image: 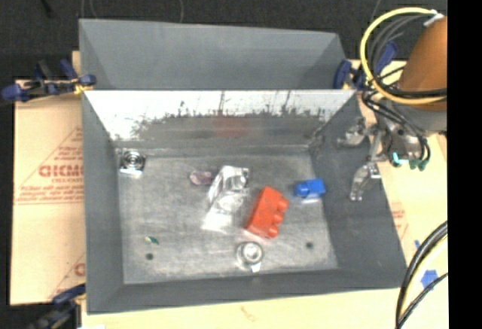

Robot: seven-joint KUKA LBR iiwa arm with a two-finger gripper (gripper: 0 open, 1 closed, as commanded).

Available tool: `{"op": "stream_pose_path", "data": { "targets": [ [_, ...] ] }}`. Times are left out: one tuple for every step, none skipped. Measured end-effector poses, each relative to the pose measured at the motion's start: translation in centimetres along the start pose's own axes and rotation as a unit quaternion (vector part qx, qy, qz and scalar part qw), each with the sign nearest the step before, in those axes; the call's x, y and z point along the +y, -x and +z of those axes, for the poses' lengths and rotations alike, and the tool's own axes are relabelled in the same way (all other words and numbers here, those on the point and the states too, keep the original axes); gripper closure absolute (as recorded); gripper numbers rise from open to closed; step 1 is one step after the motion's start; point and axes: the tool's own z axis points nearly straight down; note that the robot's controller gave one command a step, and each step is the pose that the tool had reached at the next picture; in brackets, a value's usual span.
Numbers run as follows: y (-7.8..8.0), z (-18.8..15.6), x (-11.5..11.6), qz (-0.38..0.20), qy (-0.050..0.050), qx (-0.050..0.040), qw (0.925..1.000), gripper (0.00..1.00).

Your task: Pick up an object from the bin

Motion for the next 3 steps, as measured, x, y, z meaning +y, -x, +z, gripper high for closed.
{"op": "stream_pose_path", "data": {
  "targets": [
    [2.4,13.3,1.4,0.003,0.001,-0.0003,1.0000,0.00],
    [2.6,12.8,1.3,0.000,-0.001,-0.0037,1.0000,1.00],
    [2.9,0.5,1.2,-0.018,-0.002,-0.0082,0.9998,1.00]
  ]
}}
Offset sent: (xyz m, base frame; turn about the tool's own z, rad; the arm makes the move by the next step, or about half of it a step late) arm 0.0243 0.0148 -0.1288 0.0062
